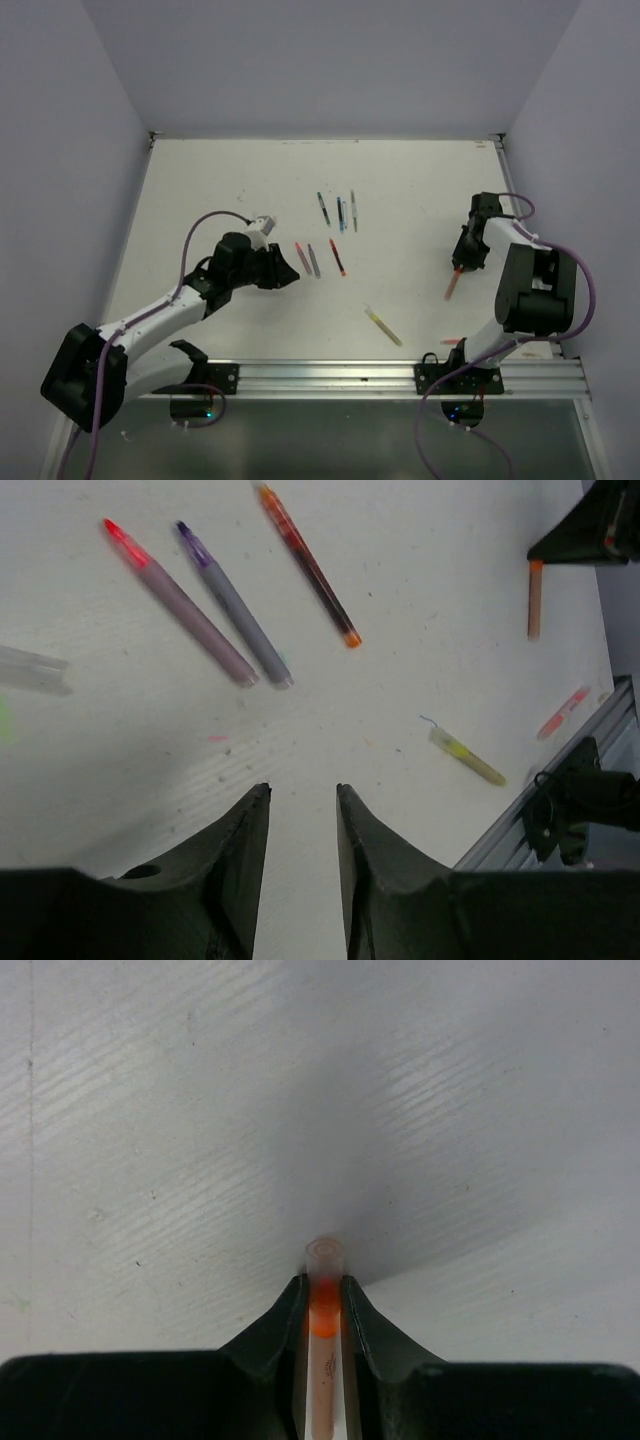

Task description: Open the pen caps

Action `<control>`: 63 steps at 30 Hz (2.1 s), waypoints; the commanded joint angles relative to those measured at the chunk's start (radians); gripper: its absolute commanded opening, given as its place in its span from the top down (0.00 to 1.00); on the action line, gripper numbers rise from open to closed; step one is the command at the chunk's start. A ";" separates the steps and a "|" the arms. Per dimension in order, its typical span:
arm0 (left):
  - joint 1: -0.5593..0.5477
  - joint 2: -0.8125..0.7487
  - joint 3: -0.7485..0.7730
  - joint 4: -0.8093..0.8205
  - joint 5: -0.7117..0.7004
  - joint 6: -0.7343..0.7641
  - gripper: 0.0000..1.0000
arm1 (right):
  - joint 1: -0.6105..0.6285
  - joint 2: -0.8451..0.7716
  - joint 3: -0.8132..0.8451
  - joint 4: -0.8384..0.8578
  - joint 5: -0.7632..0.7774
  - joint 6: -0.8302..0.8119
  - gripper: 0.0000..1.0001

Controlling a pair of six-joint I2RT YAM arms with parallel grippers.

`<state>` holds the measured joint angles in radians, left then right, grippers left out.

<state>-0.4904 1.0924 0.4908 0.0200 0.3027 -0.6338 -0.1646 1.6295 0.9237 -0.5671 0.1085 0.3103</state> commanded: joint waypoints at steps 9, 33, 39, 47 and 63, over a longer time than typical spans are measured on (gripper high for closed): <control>-0.384 0.086 -0.117 0.156 0.030 -0.081 0.96 | -0.001 -0.048 -0.011 0.030 -0.082 0.004 1.00; -0.580 0.428 0.112 0.169 -0.051 -0.130 1.00 | 0.089 -0.326 0.009 -0.045 -0.158 0.018 1.00; -0.579 0.311 0.101 0.031 -0.204 -0.132 1.00 | 0.286 -0.270 0.038 -0.016 -0.115 0.050 1.00; -0.531 0.072 0.140 -0.137 -0.435 -0.069 1.00 | 0.451 -0.227 0.047 0.078 -0.335 0.046 1.00; -0.031 0.211 0.295 0.101 0.179 -0.050 0.73 | 0.662 -0.129 -0.019 0.458 -0.791 0.018 1.00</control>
<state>-0.5476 1.2621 0.7620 0.0315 0.3202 -0.6540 0.4843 1.5139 0.9291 -0.2478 -0.5728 0.3340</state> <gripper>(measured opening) 0.273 0.178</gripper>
